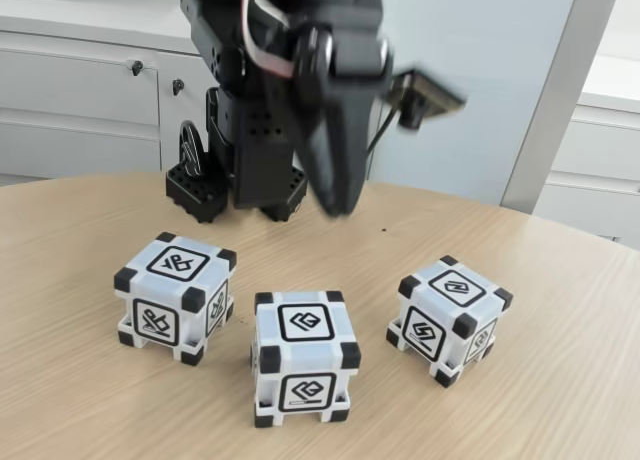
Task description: Stack cubes from left to right.
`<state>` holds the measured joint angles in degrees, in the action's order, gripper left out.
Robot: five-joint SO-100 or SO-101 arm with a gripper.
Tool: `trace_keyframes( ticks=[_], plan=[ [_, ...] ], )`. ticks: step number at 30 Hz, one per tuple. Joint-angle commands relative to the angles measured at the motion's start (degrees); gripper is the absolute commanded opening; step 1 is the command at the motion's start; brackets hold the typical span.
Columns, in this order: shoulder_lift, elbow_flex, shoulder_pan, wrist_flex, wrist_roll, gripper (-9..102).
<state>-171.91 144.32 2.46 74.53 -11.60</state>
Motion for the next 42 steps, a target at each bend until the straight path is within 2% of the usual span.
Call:
trace_keyframes(
  ticks=[1, 4, 10, 15, 18, 22, 25, 32, 42],
  plan=[
    [5.54, -12.39, 0.09, 0.09, -1.58, 0],
    [12.83, -18.98, 0.18, 0.09, -1.32, 0],
    [27.42, -25.66, 0.26, 0.09, 6.33, 1],
    [37.44, -26.02, 0.26, 0.0, 10.02, 16],
    [42.63, -26.1, 0.35, 0.0, 11.16, 28],
    [48.25, -26.1, 0.79, -0.62, 7.21, 37],
    [51.59, -26.1, 3.69, -0.26, 4.66, 37],
    [55.9, -26.28, 10.11, -0.88, 5.54, 38],
    [65.48, -36.65, 10.99, -0.88, 2.64, 38]
  ],
)
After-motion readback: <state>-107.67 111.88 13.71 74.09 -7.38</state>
